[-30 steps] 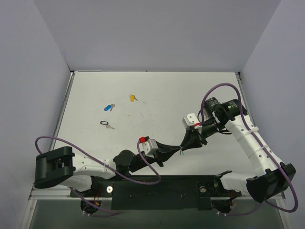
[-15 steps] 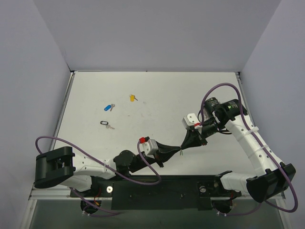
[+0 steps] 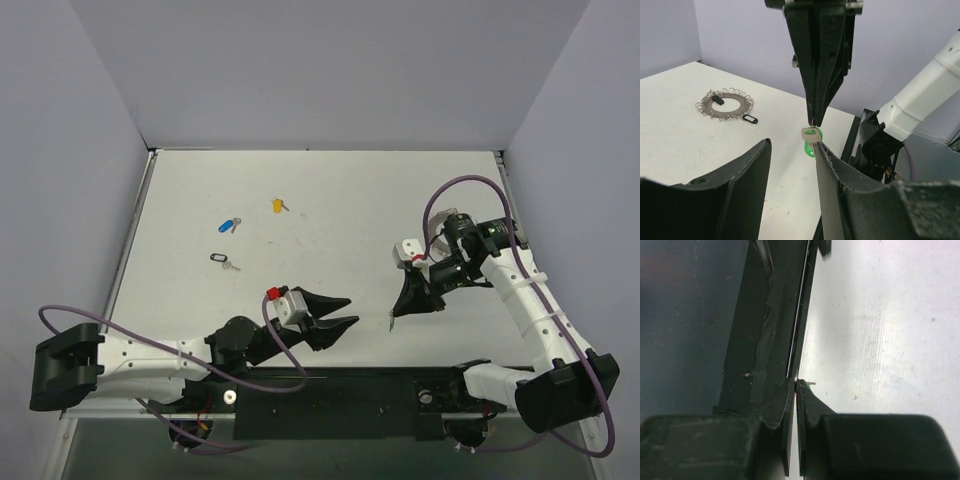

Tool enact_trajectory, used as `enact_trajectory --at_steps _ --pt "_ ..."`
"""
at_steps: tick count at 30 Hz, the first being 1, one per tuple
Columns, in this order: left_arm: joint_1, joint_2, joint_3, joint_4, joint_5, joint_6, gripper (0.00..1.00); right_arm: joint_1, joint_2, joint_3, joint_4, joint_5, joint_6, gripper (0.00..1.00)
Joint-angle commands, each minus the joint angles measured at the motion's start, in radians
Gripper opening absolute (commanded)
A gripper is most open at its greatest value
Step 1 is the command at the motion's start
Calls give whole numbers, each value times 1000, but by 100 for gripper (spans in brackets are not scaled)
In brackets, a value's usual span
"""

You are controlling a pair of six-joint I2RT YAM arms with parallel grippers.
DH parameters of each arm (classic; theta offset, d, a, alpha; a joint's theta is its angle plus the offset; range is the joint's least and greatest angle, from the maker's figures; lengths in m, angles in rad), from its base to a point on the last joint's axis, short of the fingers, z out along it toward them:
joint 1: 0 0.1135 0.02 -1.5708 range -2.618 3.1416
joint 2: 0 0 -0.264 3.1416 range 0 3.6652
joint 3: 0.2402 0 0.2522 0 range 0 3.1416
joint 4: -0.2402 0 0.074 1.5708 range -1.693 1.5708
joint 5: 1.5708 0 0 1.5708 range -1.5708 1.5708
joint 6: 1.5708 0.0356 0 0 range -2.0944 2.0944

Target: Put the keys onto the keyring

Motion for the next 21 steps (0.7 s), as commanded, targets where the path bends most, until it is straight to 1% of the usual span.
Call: enact_trajectory --at_steps 1,3,5,9,16,21 --pt "-1 -182 -13 -278 -40 39 51 -78 -23 -86 -51 29 -6 0" --pt "-1 -253 -25 -350 -49 37 51 -123 -28 -121 -39 78 -11 0" --pt "1 -311 -48 -382 -60 27 51 -170 -34 -166 -30 131 -12 0" --pt "-1 -402 -109 -383 -95 -13 54 -252 -43 -235 16 240 2 0" --pt "-1 -459 -154 -405 -132 -76 54 -279 -78 -331 215 453 215 0" --pt "-1 -500 -180 -409 -138 -99 54 -281 -43 -356 260 527 305 0"
